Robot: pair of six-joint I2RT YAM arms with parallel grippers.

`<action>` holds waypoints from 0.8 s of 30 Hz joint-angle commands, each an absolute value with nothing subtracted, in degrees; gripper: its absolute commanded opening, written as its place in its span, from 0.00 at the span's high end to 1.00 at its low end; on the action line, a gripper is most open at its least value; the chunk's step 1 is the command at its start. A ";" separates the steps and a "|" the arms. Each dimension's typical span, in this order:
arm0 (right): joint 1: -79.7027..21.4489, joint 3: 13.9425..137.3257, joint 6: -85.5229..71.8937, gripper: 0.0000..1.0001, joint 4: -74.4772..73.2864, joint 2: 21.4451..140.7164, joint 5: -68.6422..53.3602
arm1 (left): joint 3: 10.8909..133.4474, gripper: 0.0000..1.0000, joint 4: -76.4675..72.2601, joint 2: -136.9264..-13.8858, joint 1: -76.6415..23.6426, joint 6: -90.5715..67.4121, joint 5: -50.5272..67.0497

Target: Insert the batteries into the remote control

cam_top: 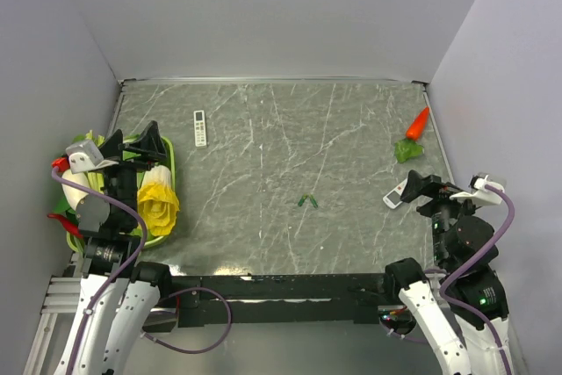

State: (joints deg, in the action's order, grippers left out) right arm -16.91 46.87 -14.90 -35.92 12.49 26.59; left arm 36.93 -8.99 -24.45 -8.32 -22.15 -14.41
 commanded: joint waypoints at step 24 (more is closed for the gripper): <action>-0.28 46.85 -36.65 0.03 -29.98 64.94 15.40 | 35.51 0.01 -12.57 -22.50 -11.16 -19.87 -14.50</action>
